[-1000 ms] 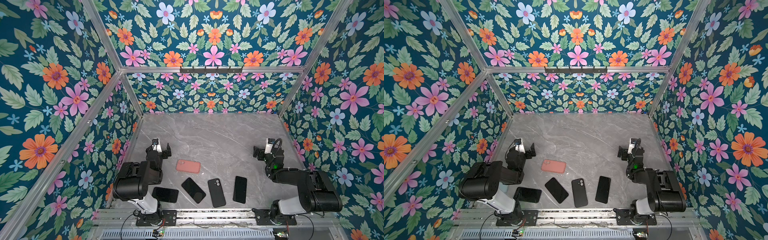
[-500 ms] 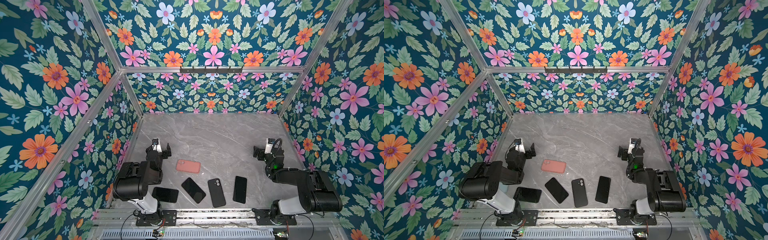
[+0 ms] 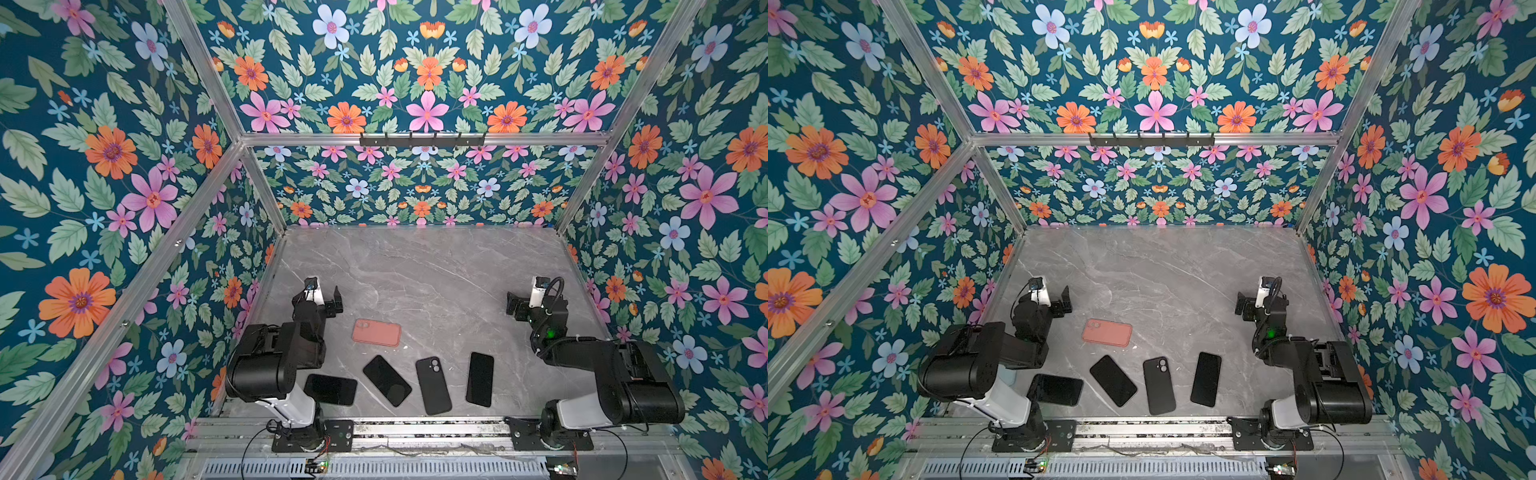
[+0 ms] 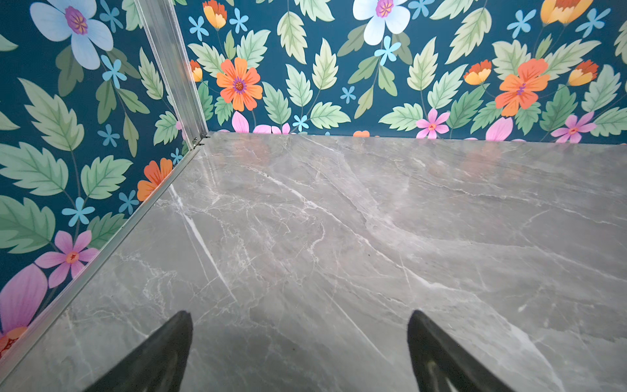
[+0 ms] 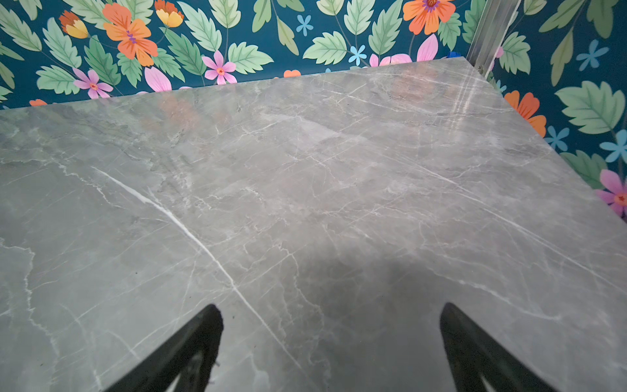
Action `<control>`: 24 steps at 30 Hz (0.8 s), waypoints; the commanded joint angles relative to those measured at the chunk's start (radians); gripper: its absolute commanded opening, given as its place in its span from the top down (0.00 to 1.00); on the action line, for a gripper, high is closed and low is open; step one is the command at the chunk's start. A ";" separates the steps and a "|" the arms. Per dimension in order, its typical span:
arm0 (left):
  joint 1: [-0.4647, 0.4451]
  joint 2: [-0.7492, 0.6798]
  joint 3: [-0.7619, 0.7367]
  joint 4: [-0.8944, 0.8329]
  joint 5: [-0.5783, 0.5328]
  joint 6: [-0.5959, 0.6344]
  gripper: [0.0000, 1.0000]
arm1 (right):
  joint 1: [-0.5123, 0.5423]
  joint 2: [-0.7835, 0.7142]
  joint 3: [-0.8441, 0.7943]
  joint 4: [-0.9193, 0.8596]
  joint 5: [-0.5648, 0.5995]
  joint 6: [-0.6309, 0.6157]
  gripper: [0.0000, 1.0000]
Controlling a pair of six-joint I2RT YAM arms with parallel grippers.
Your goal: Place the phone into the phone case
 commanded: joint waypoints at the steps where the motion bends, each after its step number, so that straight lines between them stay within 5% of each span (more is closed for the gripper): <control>1: -0.001 -0.002 -0.003 0.032 -0.018 0.001 0.00 | 0.018 -0.013 -0.009 0.043 0.065 -0.017 0.01; 10: -0.032 -0.226 0.127 -0.359 -0.209 -0.057 0.00 | 0.125 -0.142 0.202 -0.434 0.276 -0.011 0.01; 14: -0.080 -0.292 0.203 -0.580 -0.274 -0.154 0.00 | 0.154 -0.207 0.314 -0.701 0.291 0.160 0.01; 19: -0.276 -0.332 0.301 -0.914 -0.424 -0.242 0.00 | 0.220 -0.312 0.405 -1.036 0.256 0.379 0.01; 24: -0.417 -0.373 0.312 -1.117 -0.346 -0.415 0.00 | 0.396 -0.394 0.393 -1.262 0.234 0.467 0.01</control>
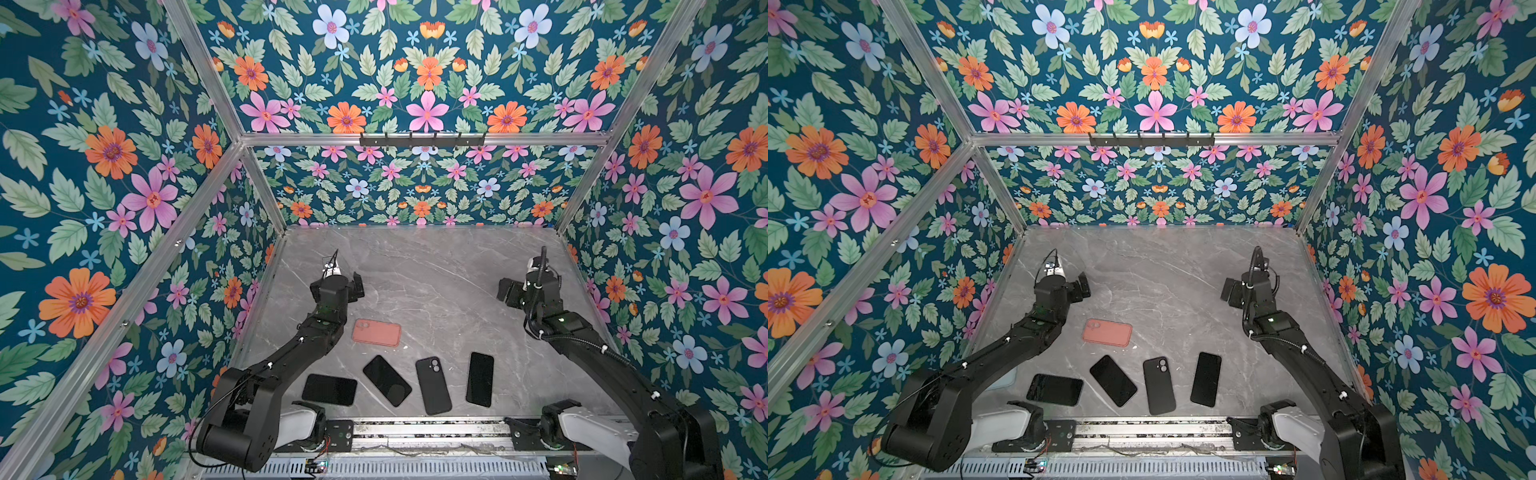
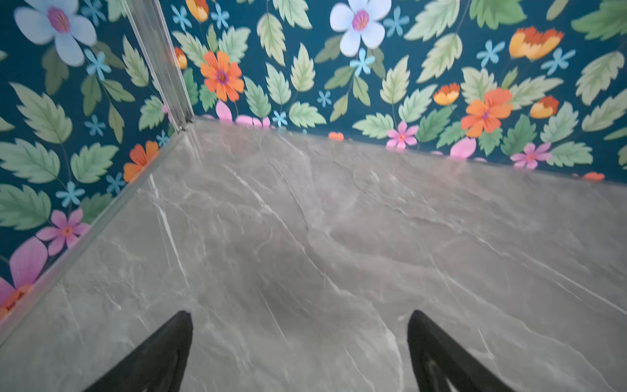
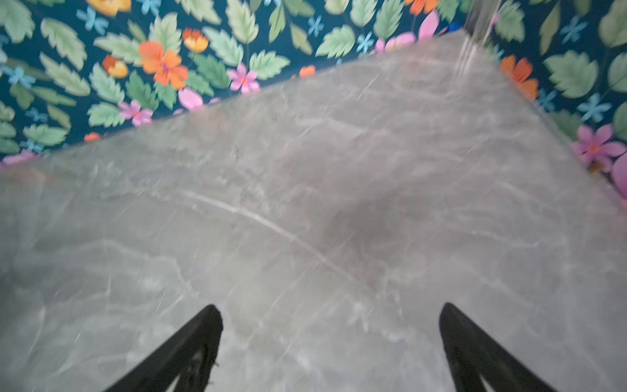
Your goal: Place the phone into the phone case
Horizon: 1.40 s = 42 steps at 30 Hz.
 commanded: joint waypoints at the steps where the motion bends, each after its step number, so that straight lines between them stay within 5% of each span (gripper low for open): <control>1: -0.076 -0.019 -0.002 -0.230 0.022 -0.165 0.00 | 0.107 -0.036 -0.014 -0.265 -0.009 0.134 0.01; 7: -0.212 -0.069 -0.040 -0.322 0.176 -0.273 0.00 | 0.426 0.010 -0.061 -0.260 -0.010 0.229 0.03; 9: -0.239 -0.083 -0.047 -0.334 0.237 -0.284 0.00 | 0.512 0.071 -0.053 -0.215 -0.017 0.227 0.10; 15: -0.251 -0.122 -0.084 -0.338 0.426 -0.332 0.01 | 0.655 0.260 0.040 -0.174 -0.083 0.210 0.24; 20: -0.253 -0.149 -0.119 -0.335 0.494 -0.344 0.03 | 0.683 0.383 0.088 -0.145 -0.190 0.230 0.45; 30: -0.253 -0.160 -0.152 -0.334 0.520 -0.352 0.03 | 0.722 0.535 0.158 -0.182 -0.181 0.264 0.64; 42: -0.253 -0.134 -0.162 -0.301 0.523 -0.363 0.03 | 0.722 0.514 0.134 -0.202 -0.118 0.298 0.81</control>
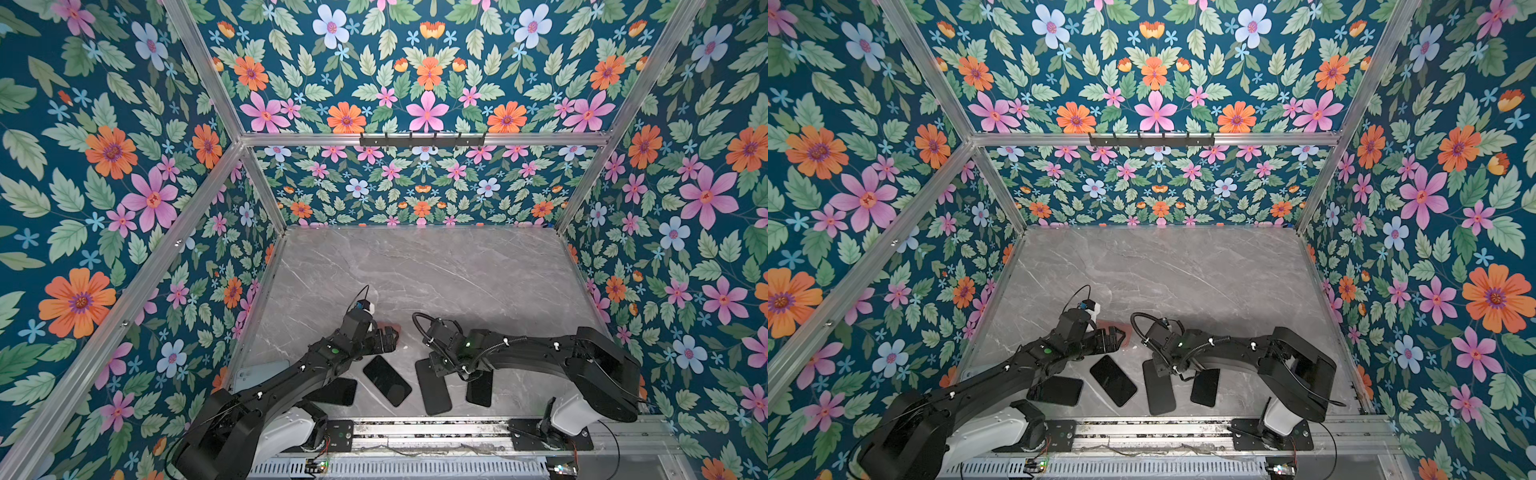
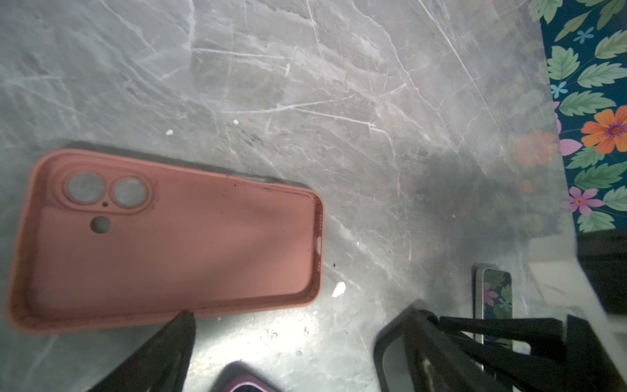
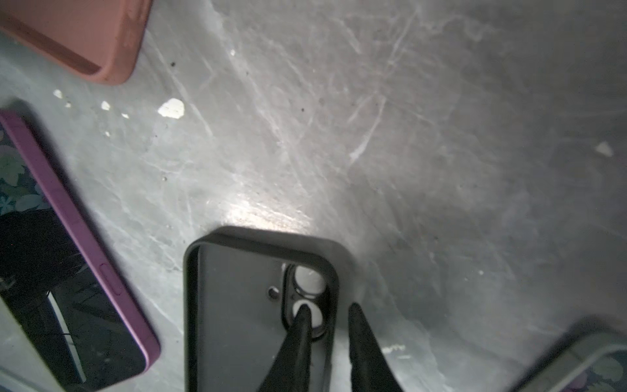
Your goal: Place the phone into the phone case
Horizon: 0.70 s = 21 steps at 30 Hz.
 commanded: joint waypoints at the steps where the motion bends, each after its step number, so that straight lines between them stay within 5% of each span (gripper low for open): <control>1: 0.001 0.014 0.005 0.025 0.008 0.001 0.03 | 0.001 -0.007 -0.007 -0.008 0.031 0.029 0.82; 21: 0.001 0.080 0.035 0.077 0.042 -0.004 0.03 | 0.001 0.008 -0.010 0.028 0.025 0.053 0.87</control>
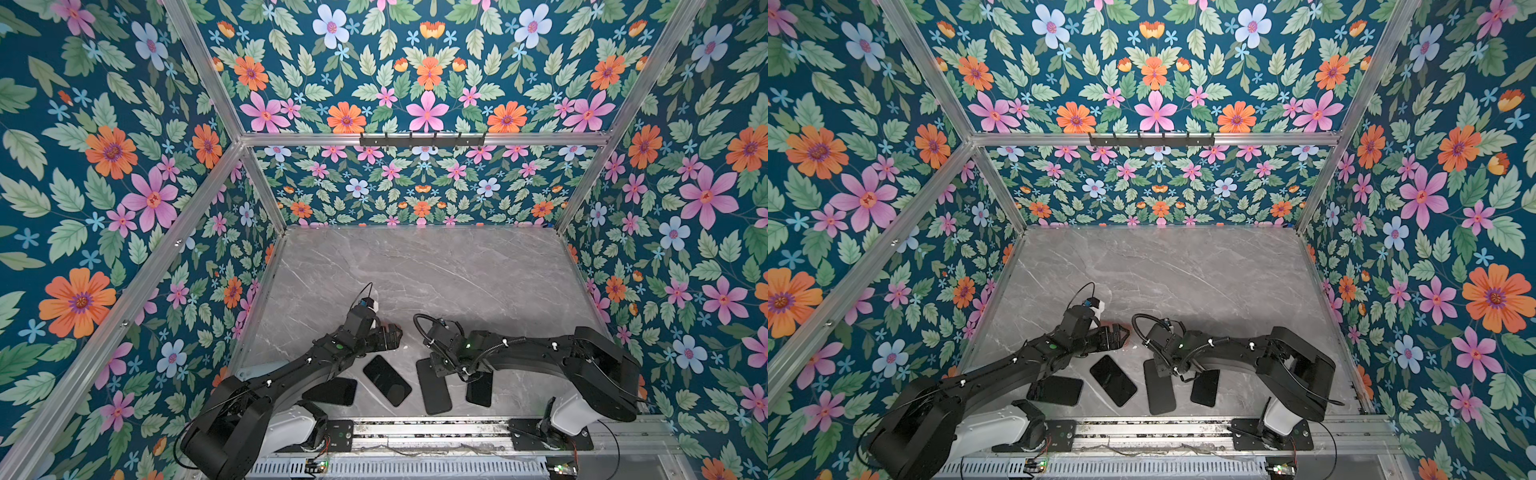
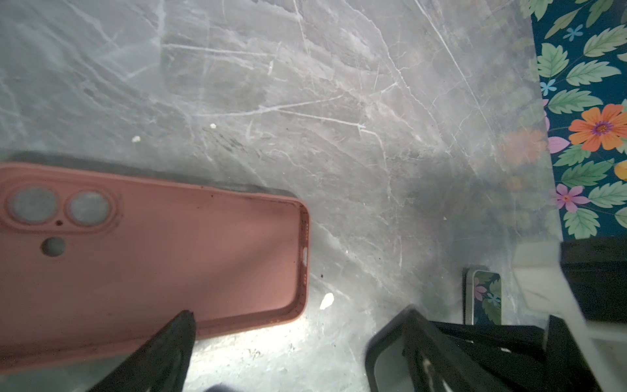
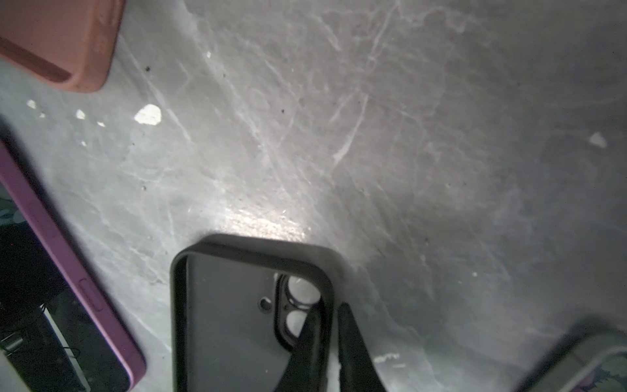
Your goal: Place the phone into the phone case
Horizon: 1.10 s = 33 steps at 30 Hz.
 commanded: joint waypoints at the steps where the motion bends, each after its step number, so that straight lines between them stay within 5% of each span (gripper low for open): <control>1: 0.002 0.010 0.009 0.019 0.006 0.003 0.03 | 0.002 -0.002 0.005 0.001 0.013 0.026 0.88; 16: 0.001 0.056 0.033 0.037 0.026 0.005 0.03 | -0.051 -0.034 0.006 -0.012 0.031 -0.002 0.99; 24: 0.001 0.092 0.090 0.036 0.048 0.023 0.03 | -0.219 -0.019 0.087 -0.002 0.012 -0.186 1.00; 33: 0.002 0.184 0.162 0.055 0.082 0.041 0.03 | -0.397 0.172 0.307 0.021 -0.053 -0.393 0.98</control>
